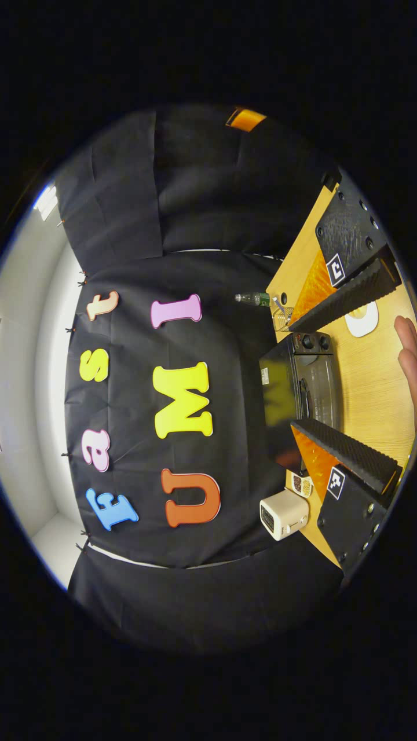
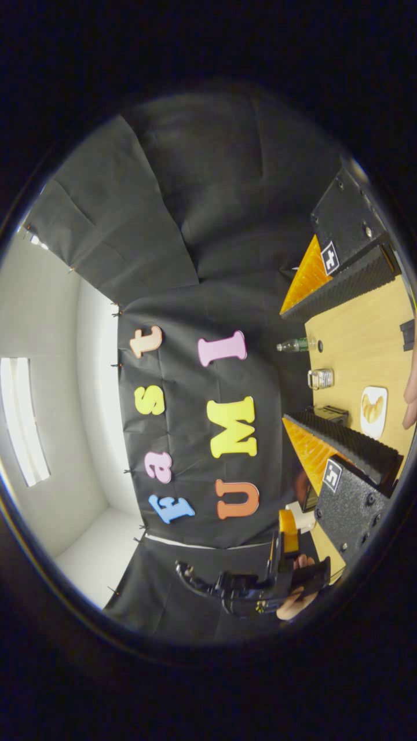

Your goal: Open the electric oven with the left hand, put the food in, and close the electric oven.

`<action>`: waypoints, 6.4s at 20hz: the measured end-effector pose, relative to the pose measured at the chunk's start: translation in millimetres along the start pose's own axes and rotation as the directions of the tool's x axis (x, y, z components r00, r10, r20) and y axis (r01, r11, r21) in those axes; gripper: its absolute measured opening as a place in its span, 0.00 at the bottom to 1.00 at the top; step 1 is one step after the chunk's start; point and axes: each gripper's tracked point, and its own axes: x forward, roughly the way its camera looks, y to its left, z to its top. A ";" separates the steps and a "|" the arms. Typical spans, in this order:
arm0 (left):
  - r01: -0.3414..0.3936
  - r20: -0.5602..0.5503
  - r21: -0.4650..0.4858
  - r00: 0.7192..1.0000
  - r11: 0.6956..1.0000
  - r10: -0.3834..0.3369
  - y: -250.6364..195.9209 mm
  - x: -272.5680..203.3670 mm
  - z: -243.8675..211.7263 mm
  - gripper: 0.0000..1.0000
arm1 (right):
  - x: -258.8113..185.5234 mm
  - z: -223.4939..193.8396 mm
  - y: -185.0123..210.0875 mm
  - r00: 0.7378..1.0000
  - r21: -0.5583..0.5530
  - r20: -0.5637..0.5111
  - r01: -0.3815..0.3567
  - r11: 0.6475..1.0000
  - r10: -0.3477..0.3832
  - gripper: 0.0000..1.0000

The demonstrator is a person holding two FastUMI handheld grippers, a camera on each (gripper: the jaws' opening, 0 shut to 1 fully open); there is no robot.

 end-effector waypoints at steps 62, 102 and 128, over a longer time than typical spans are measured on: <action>-0.067 -0.401 -0.133 0.916 0.989 0.008 12.9 31.5 -292.1 0.94 | 41.0 -104.1 40.3 0.979 0.051 -0.179 -0.086 0.995 0.094 0.96; -0.172 0.272 -0.077 0.944 0.982 0.186 57.8 -205.3 -1.8 0.92 | 130.8 -405.7 114.5 0.605 -0.052 -0.792 -0.204 0.978 0.084 0.76; -0.198 0.284 -0.082 0.935 0.977 0.213 140.6 -206.3 -20.7 0.92 | 199.2 -318.0 337.5 0.740 0.268 -0.516 -0.339 0.902 0.432 0.49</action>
